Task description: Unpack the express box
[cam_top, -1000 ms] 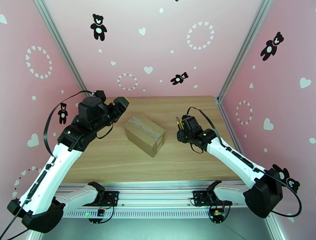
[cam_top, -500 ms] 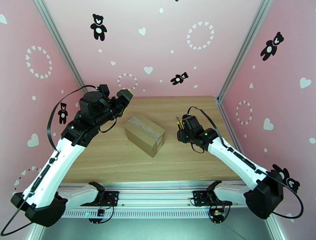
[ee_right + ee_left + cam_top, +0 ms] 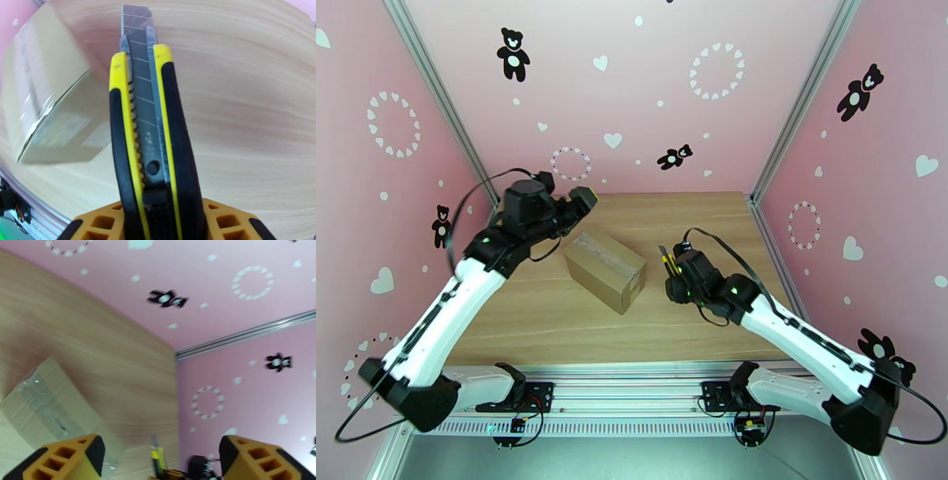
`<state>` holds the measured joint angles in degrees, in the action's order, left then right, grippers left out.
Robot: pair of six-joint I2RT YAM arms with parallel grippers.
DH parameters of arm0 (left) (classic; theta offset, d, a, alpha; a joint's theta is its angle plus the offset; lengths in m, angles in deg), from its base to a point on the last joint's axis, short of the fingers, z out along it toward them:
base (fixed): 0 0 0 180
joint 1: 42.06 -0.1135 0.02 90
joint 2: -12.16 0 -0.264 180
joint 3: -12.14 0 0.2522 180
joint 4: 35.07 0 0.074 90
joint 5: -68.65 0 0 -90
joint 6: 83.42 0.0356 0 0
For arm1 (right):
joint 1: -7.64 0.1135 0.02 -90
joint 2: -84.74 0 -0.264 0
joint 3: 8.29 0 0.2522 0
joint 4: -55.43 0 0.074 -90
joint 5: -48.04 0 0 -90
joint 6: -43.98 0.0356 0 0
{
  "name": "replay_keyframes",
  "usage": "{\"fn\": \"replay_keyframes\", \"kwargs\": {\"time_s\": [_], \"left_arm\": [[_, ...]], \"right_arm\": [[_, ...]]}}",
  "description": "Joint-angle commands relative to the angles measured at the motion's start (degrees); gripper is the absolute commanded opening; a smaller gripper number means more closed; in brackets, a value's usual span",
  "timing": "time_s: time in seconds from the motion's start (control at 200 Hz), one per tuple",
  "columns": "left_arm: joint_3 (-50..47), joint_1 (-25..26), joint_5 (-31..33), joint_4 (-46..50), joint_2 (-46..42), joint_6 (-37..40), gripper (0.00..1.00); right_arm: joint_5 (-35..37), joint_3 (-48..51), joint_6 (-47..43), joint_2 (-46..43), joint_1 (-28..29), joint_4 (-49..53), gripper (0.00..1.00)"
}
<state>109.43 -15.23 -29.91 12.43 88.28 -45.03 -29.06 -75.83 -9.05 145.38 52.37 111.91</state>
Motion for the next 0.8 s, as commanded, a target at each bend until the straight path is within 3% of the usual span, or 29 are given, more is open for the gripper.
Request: {"fn": "replay_keyframes", "kwargs": {"time_s": [0.0,0.24,0.791], "left_arm": [[-3.1,0.3,2.2,3.2,1.2,5.9,0.81],[-6.0,0.3,5.4,0.9,2.9,6.8,0.81],[-8.5,0.3,5.6,-0.4,5.0,5.7,0.78]], "right_arm": [[2.1,2.3,3.4,-2.0,2.7,2.0,0.00],[6.7,3.3,7.3,-1.1,11.3,2.4,0.00],[5.1,3.4,6.2,0.6,12.0,0.6,0.00]]}}
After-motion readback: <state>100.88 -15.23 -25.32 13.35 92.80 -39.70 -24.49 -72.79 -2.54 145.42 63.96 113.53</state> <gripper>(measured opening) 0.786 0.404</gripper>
